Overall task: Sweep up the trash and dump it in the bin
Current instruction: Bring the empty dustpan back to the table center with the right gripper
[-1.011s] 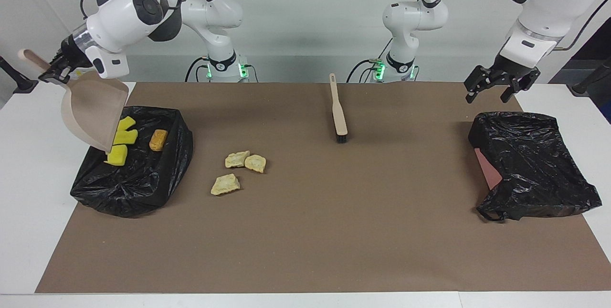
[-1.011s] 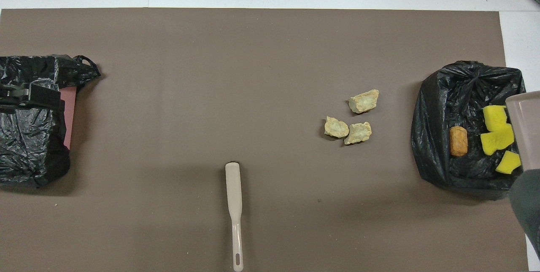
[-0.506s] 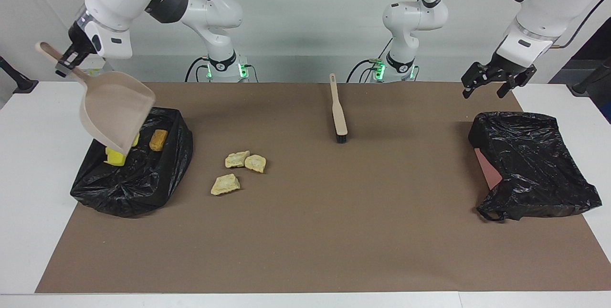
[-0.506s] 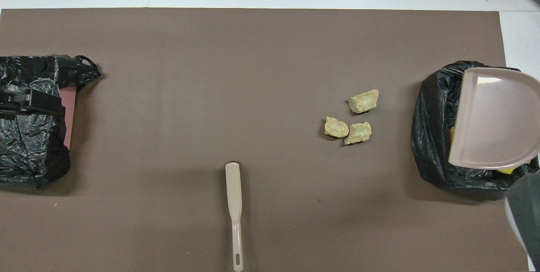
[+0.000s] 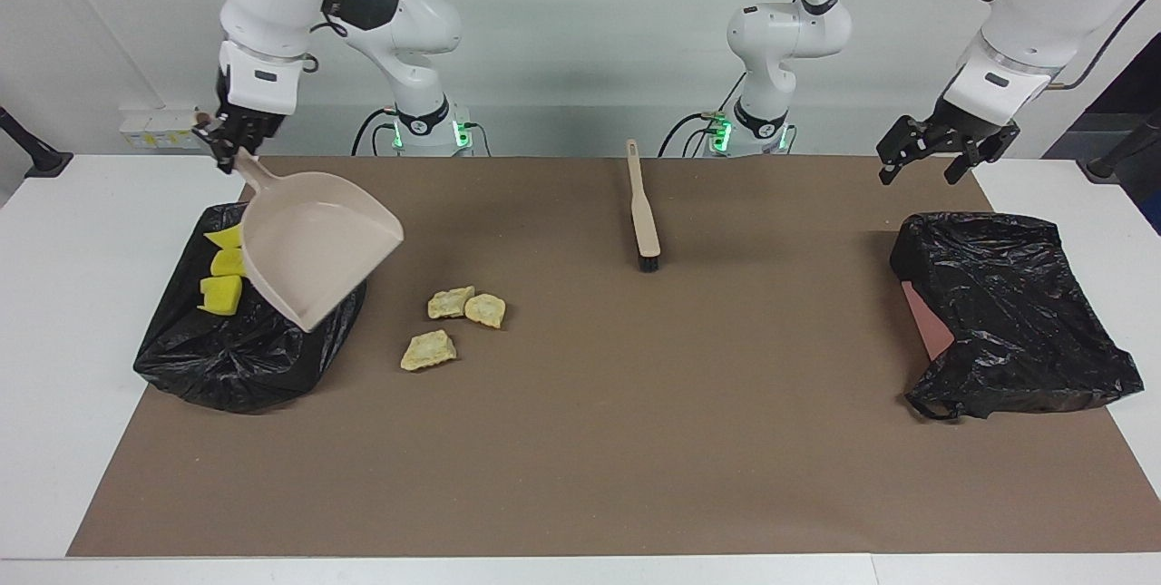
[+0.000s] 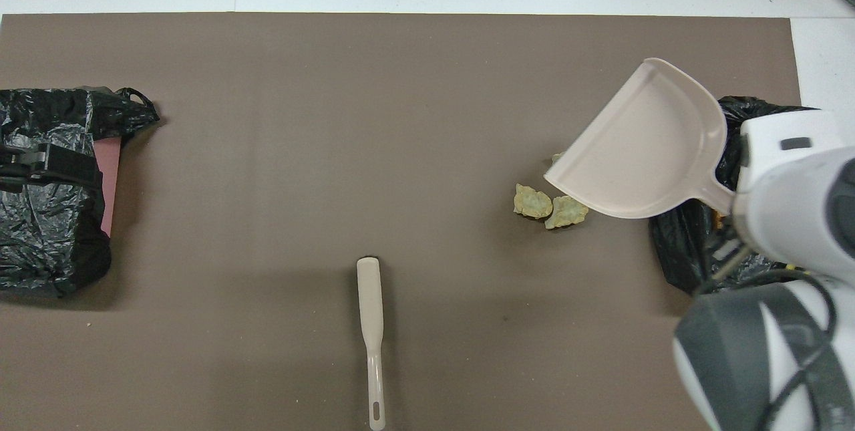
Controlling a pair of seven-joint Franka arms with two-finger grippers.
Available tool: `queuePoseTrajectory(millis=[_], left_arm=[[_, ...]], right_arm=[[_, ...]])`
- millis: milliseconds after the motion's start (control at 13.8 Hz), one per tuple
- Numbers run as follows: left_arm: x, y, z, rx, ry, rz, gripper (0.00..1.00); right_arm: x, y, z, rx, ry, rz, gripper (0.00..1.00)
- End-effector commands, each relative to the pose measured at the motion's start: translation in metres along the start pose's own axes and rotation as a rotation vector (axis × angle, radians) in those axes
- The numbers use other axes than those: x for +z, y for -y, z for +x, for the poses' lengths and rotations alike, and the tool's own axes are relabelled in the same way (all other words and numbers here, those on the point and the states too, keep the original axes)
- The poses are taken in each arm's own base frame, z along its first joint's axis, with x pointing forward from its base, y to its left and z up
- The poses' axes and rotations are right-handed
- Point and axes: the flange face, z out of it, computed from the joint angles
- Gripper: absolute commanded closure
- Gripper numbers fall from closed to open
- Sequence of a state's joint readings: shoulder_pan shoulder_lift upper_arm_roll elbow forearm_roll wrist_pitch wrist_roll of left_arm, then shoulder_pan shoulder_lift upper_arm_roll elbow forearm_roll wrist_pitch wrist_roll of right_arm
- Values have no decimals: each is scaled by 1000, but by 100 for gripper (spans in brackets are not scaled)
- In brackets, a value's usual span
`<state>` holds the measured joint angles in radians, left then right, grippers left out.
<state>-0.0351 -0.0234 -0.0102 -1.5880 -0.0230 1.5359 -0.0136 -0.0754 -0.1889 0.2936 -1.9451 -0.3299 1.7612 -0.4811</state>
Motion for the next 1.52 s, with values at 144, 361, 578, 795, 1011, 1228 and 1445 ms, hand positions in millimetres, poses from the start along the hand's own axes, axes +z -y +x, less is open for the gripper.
queuePoseTrajectory(millis=[144,361,578,795,1011,1228,1445], left_arm=[[-3,0,-9,47,22,15,0],[-1,-2,-11,63,25,17,0],[0,-2,-13,62,30,17,0],[0,-2,-14,64,30,17,0],[2,-2,-15,64,35,17,0],[2,-3,-17,65,35,17,0],[3,-3,-17,65,36,17,0]], right_arm=[[7,86,123,355,-23,152,100],[21,122,181,554,-48,238,100],[14,162,243,684,-93,328,100],[20,201,304,728,-134,371,100],[41,221,336,776,-176,398,100],[64,243,342,748,-164,385,100],[73,240,341,748,-170,387,72]])
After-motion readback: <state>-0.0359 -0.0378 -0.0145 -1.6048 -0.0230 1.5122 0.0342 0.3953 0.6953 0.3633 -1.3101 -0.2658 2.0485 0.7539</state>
